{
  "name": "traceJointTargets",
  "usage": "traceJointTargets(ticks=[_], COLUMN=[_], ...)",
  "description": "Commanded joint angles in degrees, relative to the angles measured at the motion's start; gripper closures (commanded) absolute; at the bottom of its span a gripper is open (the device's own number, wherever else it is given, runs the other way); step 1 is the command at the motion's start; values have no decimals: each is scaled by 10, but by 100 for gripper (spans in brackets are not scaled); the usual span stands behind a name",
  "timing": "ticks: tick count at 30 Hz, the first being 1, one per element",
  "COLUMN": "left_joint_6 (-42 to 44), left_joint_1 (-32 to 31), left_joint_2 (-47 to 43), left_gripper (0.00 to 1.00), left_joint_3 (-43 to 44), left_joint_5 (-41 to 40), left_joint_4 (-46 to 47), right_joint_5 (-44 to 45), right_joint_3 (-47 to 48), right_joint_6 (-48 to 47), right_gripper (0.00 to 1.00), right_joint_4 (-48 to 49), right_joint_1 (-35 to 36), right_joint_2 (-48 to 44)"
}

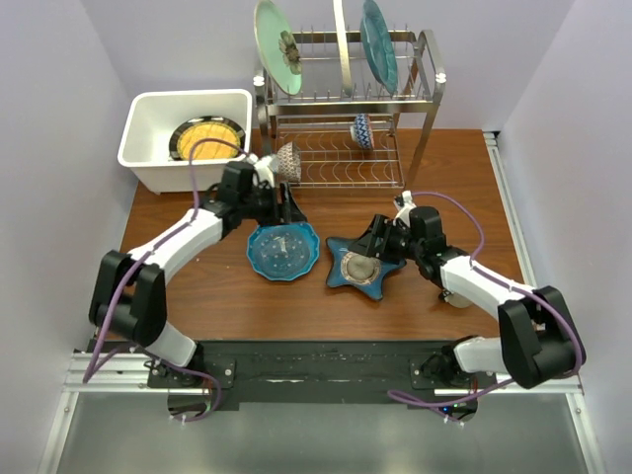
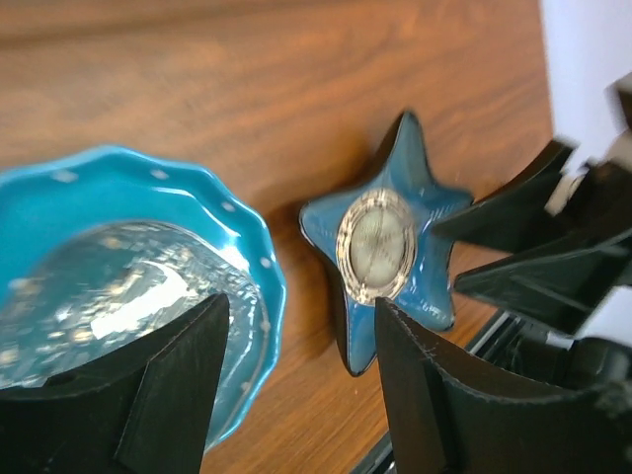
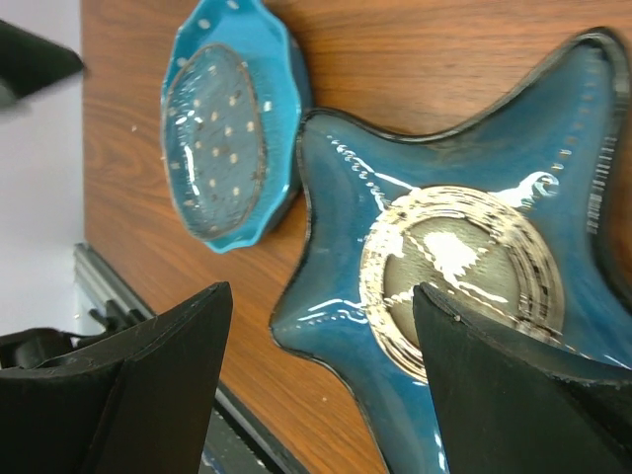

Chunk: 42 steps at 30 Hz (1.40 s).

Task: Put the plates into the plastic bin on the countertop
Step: Pick up the plate at the center of the board.

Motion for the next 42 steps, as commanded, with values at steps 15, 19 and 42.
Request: traceJointTargets(ticks=[15,19,42], left_joint_6=[8,8,-24], left_joint_1=[-170,-181,-234], left_joint_2=[166,172,226], left_gripper=[39,41,100], left_joint_3=[57,62,57], left_joint_5=[-34,-48,-116], left_joint_4=[22,20,16], right_joint_5=[30,29,16], right_joint_3=[-8,-9,-12], right_joint_6=[-50,-51,-49], right_gripper=[22,22,22], right_joint_4=[-78,-77,-63], right_joint_1=[-42,-44,-50], right_joint_2=[-55,-52,-49])
